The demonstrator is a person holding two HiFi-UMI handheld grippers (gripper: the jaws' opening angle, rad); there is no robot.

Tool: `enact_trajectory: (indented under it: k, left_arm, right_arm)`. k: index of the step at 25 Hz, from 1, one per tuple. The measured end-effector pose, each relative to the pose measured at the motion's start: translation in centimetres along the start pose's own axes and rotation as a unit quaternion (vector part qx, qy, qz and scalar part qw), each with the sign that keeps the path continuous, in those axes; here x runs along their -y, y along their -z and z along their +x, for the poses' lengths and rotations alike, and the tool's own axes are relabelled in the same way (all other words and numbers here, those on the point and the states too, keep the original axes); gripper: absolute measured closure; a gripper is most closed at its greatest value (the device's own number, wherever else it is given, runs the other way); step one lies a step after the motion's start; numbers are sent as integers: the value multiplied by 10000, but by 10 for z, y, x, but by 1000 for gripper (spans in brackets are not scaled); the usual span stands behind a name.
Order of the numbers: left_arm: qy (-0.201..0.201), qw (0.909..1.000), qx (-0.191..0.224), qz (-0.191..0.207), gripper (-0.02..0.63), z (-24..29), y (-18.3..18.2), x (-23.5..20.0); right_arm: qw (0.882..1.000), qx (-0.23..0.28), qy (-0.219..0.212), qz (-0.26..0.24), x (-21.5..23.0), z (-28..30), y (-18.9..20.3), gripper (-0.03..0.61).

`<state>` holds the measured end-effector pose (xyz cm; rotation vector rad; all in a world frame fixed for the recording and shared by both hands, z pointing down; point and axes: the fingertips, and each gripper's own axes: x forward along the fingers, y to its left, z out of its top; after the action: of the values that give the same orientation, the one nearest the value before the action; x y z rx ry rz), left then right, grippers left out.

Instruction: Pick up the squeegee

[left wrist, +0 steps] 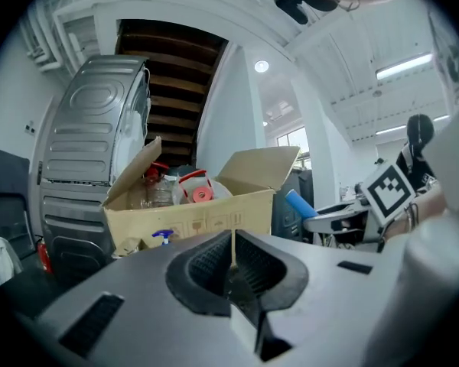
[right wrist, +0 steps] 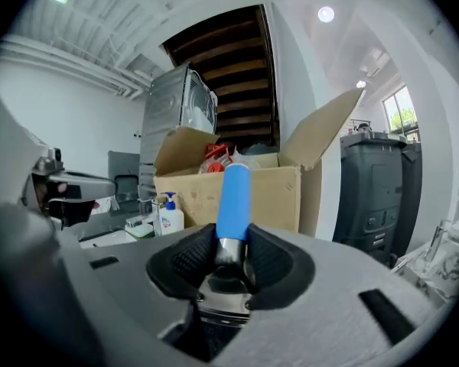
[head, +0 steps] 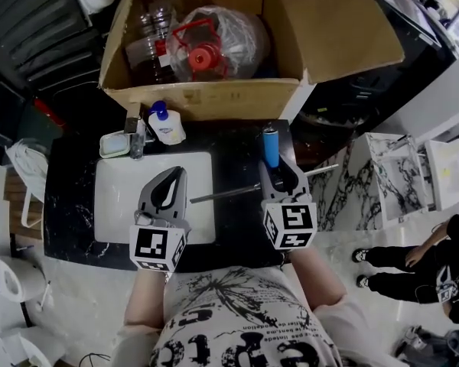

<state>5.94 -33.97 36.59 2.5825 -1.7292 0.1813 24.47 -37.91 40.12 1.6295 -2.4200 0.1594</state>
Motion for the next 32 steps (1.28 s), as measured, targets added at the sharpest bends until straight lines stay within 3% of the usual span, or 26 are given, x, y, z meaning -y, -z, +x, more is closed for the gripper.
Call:
enact_trajectory:
  k: [5,9,32]
  left_arm:
    - [-129,9998,154,39,597,-4,-20,-2]
    - [-204,9996,170,43,595,-5,-21,-5]
    - [-227,9995,197,19,595,-13,-23,1]
  right_arm:
    - [9973,699,100,-225,1,-22,-31,460]
    - [9952,946,137,-192,-1,-28,-42,460]
    - [9961,863,139,-150,-8,-36,-43,462]
